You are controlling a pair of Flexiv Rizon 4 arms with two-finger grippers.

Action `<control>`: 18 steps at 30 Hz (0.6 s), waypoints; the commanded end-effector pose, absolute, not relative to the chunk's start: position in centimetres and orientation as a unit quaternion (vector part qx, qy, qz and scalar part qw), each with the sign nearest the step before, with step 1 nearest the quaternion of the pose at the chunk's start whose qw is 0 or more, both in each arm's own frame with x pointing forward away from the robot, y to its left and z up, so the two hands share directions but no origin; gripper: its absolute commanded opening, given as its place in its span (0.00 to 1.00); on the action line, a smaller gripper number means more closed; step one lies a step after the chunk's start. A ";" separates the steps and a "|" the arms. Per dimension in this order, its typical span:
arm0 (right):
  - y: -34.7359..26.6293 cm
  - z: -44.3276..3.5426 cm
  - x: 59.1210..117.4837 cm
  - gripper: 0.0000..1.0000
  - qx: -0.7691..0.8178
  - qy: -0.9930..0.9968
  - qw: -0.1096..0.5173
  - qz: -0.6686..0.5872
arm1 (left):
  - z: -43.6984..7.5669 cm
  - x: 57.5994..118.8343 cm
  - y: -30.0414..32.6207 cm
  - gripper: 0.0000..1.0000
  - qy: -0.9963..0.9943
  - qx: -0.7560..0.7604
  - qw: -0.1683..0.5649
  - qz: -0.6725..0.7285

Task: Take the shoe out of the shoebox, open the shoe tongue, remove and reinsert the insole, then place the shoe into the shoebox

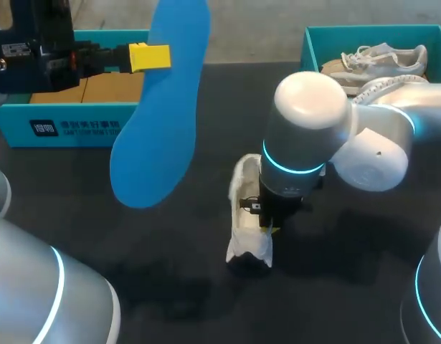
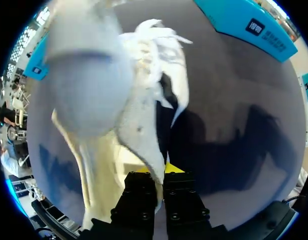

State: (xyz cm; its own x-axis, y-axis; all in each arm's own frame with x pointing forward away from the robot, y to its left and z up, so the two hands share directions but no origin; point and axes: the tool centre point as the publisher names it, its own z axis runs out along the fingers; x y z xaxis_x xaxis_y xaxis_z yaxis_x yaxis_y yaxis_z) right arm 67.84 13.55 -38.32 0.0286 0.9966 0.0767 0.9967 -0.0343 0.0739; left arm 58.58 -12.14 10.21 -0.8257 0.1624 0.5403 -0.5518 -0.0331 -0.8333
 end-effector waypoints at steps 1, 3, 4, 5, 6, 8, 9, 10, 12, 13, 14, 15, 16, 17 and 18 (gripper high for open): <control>13.3 -37.5 67.6 0.00 -0.713 -0.698 -0.004 -0.056 | 10.3 58.7 -12.2 0.00 -0.649 0.150 0.255 0.701; 13.2 -37.5 67.6 0.00 -0.711 -0.701 -0.004 -0.055 | 10.3 58.7 -12.2 0.00 -0.649 0.150 0.255 0.701; 13.2 -37.5 67.7 0.00 -0.710 -0.702 -0.003 -0.055 | 10.3 58.7 -12.2 0.00 -0.649 0.150 0.255 0.701; 13.1 -37.7 67.7 0.00 -0.709 -0.703 -0.003 -0.054 | 10.3 58.7 -12.2 0.00 -0.649 0.150 0.255 0.701; 13.0 -37.8 67.8 0.00 -0.709 -0.703 -0.001 -0.053 | 10.3 58.7 -12.2 0.00 -0.649 0.150 0.255 0.701; 13.0 -38.1 67.8 0.00 -0.708 -0.704 0.002 -0.052 | 10.3 58.7 -12.2 0.00 -0.649 0.150 0.255 0.701; 13.0 -38.2 67.8 0.00 -0.708 -0.705 0.004 -0.052 | 10.3 58.7 -12.2 0.00 -0.649 0.150 0.255 0.701; 13.0 -38.4 67.8 0.00 -0.707 -0.706 0.005 -0.051 | 10.3 58.7 -12.2 0.00 -0.649 0.150 0.255 0.701; 13.0 -38.5 67.8 0.00 -0.705 -0.707 0.007 -0.051 | 10.3 58.7 -12.2 0.00 -0.649 0.150 0.255 0.701; 13.0 -38.6 67.8 0.00 -0.704 -0.708 0.007 -0.051 | 10.3 58.7 -12.2 0.00 -0.649 0.150 0.255 0.701; 13.0 -38.7 67.8 0.00 -0.703 -0.709 0.008 -0.051 | 10.3 58.7 -12.2 0.00 -0.649 0.150 0.255 0.701; 12.9 -38.7 67.8 0.00 -0.702 -0.710 0.008 -0.051 | 10.3 58.7 -12.2 0.00 -0.649 0.150 0.255 0.701; 12.9 -38.8 67.8 0.00 -0.701 -0.711 0.009 -0.051 | 10.3 58.7 -12.2 0.00 -0.649 0.150 0.255 0.701; 12.9 -38.9 67.8 0.00 -0.701 -0.712 0.009 -0.051 | 10.3 58.7 -12.2 0.00 -0.649 0.150 0.255 0.701; 12.9 -38.9 67.8 0.00 -0.700 -0.712 0.009 -0.051 | 10.3 58.7 -12.2 0.00 -0.649 0.150 0.255 0.701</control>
